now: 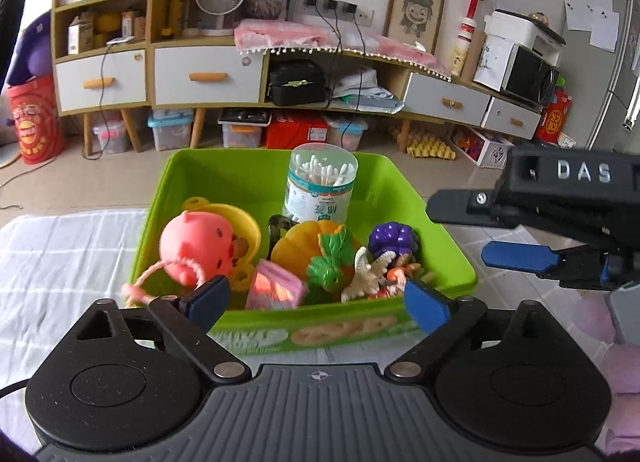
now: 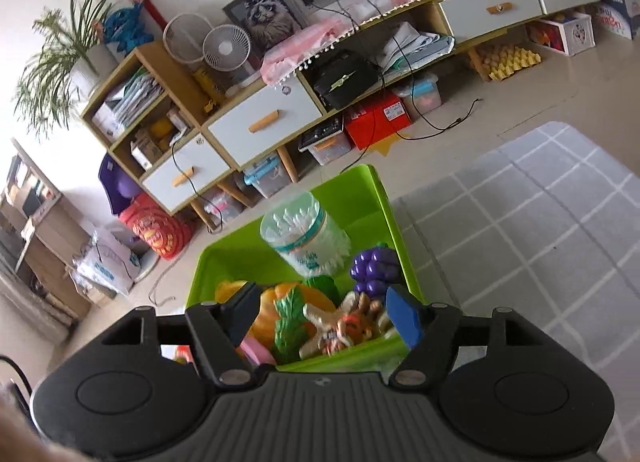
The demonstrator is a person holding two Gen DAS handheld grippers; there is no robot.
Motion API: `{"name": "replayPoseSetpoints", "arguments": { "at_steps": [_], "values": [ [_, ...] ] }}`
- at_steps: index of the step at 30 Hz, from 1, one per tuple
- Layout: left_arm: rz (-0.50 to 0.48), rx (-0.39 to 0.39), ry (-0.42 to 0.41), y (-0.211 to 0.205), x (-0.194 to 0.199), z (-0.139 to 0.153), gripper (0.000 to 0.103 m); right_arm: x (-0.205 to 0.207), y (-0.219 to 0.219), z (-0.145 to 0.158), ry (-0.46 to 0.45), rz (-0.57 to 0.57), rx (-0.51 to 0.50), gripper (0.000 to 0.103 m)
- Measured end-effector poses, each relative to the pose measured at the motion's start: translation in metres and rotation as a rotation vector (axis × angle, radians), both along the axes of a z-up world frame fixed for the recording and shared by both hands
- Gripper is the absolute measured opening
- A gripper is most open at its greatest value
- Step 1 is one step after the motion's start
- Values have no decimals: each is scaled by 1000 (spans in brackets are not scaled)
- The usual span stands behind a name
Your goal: Organize rigid objects
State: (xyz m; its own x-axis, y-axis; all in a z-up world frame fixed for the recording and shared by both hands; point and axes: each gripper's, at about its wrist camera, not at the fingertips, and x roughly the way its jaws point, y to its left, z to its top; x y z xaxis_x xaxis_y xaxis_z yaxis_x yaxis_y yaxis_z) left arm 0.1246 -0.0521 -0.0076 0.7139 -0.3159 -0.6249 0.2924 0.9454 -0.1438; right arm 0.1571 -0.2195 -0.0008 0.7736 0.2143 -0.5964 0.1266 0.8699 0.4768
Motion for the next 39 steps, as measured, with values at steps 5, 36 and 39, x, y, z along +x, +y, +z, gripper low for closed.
{"name": "replayPoseSetpoints", "arguments": {
  "at_steps": [5, 36, 39],
  "values": [
    [34, -12, 27, 9, -19, 11, 101, -20, 6, 13, 24, 17, -65, 56],
    [222, 141, 212, 40, -90, 2, 101, -106, 46, 7, 75, 205, -425, 74],
    [238, 147, 220, 43, -89, 1, 101, -106, 47, 6, 77, 207, -437, 74]
  ]
}}
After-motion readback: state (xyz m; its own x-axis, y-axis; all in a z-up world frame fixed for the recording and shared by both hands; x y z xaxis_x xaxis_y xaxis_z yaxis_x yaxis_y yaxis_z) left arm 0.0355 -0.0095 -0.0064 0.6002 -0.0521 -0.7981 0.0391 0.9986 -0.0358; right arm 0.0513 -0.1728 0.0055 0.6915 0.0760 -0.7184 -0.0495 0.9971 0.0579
